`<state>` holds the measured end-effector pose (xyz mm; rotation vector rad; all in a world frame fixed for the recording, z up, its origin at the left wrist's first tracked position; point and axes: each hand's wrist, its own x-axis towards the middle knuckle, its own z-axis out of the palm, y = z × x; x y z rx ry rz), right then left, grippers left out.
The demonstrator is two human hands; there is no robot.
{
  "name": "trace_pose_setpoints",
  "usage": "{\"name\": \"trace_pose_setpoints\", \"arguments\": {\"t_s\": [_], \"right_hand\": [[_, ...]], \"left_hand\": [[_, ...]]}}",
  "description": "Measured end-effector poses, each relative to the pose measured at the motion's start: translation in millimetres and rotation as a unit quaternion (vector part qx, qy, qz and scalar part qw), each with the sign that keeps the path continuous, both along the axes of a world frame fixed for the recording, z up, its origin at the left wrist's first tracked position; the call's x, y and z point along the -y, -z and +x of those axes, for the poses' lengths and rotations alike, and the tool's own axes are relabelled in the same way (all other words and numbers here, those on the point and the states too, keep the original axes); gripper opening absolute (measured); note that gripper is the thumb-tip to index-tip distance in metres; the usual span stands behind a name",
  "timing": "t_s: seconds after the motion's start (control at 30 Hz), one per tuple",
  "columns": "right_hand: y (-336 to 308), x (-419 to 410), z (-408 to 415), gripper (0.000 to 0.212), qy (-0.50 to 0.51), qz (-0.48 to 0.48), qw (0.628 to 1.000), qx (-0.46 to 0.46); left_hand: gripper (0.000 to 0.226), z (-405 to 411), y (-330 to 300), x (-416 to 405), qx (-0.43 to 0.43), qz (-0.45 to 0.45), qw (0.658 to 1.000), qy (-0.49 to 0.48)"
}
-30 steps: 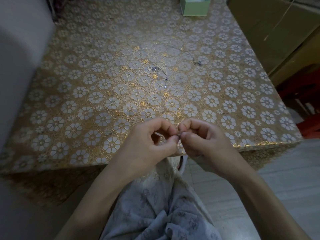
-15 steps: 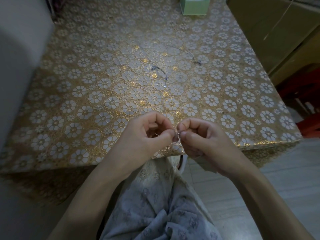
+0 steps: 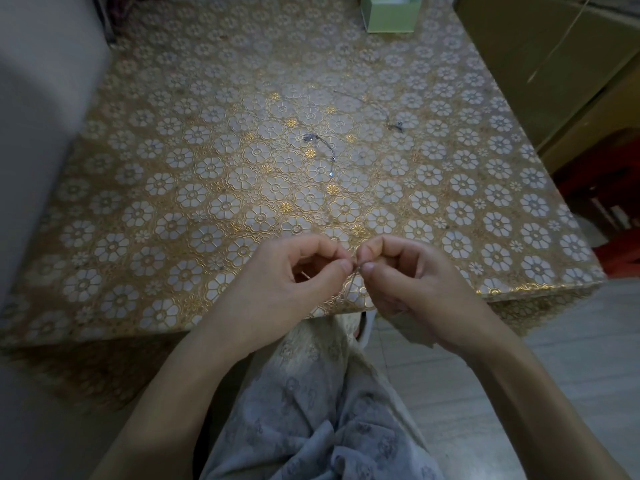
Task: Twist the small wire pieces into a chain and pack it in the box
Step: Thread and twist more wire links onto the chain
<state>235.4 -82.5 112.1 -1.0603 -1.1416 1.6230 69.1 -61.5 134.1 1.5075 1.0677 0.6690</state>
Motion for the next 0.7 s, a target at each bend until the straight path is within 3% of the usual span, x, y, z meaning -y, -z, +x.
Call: {"name": "trace_pose_setpoints", "arguments": {"t_s": [0.1,0.33,0.7], "right_hand": [[-0.2,0.1,-0.4,0.020,0.000,0.000,1.000,-0.001],[-2.1,0.0,0.5,0.013,-0.005,0.003,1.000,0.015],[1.2,-0.7,-0.3,0.010,-0.043,-0.016,0.999,0.006]], "left_hand": [[0.012,-1.1,-0.2,0.1,-0.008,0.015,1.000,-0.001],[0.012,-1.9,0.1,0.4,-0.024,0.038,0.999,0.012],[0.011,-0.3,7.2,-0.3,0.020,0.001,1.000,0.012]]}}
